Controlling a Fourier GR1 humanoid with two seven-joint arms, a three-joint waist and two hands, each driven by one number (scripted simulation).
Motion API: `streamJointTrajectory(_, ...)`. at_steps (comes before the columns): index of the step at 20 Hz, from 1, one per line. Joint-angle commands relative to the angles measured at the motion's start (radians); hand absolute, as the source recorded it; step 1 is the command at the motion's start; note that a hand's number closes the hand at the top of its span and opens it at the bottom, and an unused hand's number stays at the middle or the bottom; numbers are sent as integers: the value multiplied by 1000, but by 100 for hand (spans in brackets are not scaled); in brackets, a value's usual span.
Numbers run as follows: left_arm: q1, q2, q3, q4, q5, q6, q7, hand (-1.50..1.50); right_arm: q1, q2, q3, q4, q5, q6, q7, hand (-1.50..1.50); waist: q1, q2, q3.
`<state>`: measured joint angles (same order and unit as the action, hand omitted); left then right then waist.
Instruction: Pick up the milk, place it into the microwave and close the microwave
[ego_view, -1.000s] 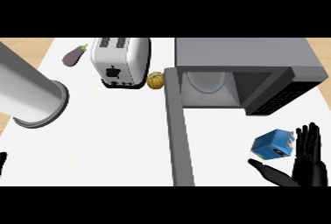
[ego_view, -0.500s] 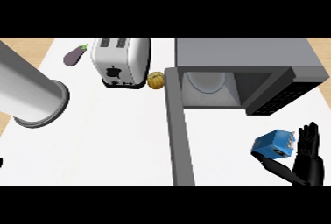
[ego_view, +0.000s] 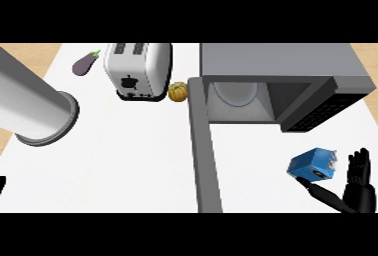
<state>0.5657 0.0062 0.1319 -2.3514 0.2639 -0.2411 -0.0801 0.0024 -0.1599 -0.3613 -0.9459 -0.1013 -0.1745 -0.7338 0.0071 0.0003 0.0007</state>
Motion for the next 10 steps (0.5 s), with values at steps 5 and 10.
streamJointTrajectory(5, 38, 12, 28, -15, 69, -35, 6, -150, -30, -47, 82, 123, -64, 419, -76, -150, 13, -1, 1)
streamJointTrajectory(10, 5, -6, -54, 42, -28, 19, -34, -150, -45, -20, 80, 90, -58, 388, -177, 150, -2, -1, -1)
